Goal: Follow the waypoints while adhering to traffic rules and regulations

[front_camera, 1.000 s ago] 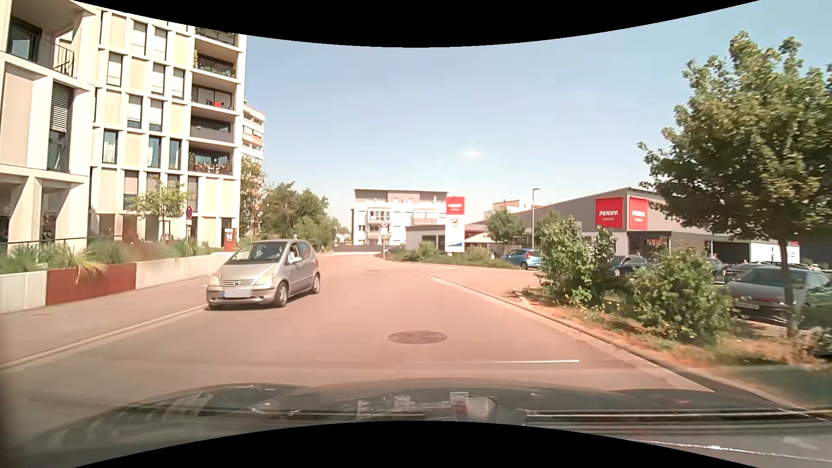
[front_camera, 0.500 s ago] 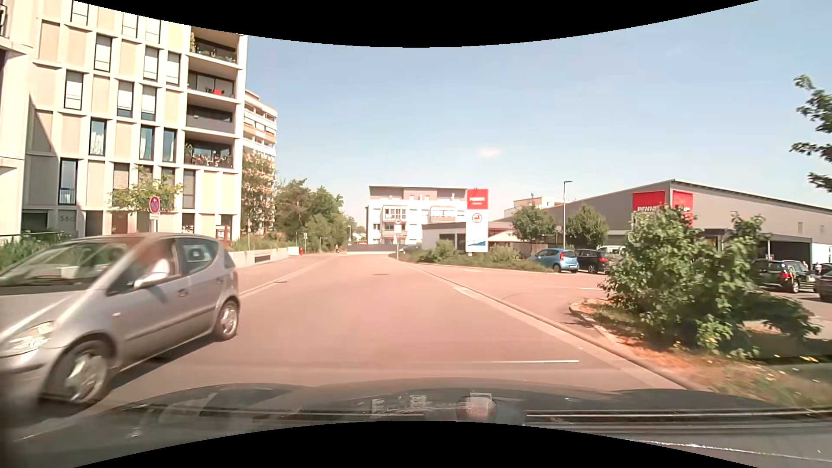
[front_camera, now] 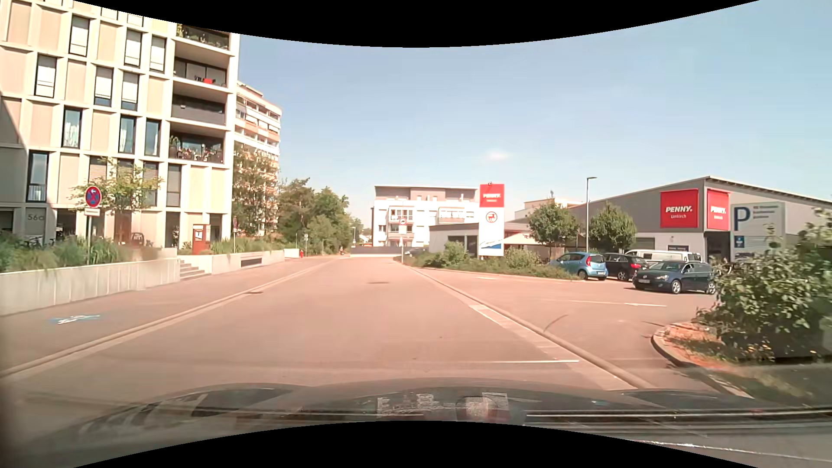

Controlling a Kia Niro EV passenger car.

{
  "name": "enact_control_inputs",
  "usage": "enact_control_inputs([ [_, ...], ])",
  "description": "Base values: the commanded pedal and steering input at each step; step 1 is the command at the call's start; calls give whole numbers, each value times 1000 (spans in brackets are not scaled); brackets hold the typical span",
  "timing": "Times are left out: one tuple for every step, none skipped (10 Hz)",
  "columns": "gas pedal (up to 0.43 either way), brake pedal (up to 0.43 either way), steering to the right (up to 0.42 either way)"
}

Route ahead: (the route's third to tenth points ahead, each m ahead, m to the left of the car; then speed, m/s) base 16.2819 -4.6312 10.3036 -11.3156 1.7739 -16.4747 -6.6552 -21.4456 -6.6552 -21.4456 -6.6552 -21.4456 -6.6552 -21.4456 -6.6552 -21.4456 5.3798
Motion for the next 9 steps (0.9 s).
enact_control_inputs([
  [0, 232, 36],
  [0, 226, 58],
  [0, 213, 74],
  [0, 201, 94],
  [0, 189, 112],
  [0, 165, 124],
  [0, 134, 142],
  [0, 91, 157],
  [0, 91, 173],
])
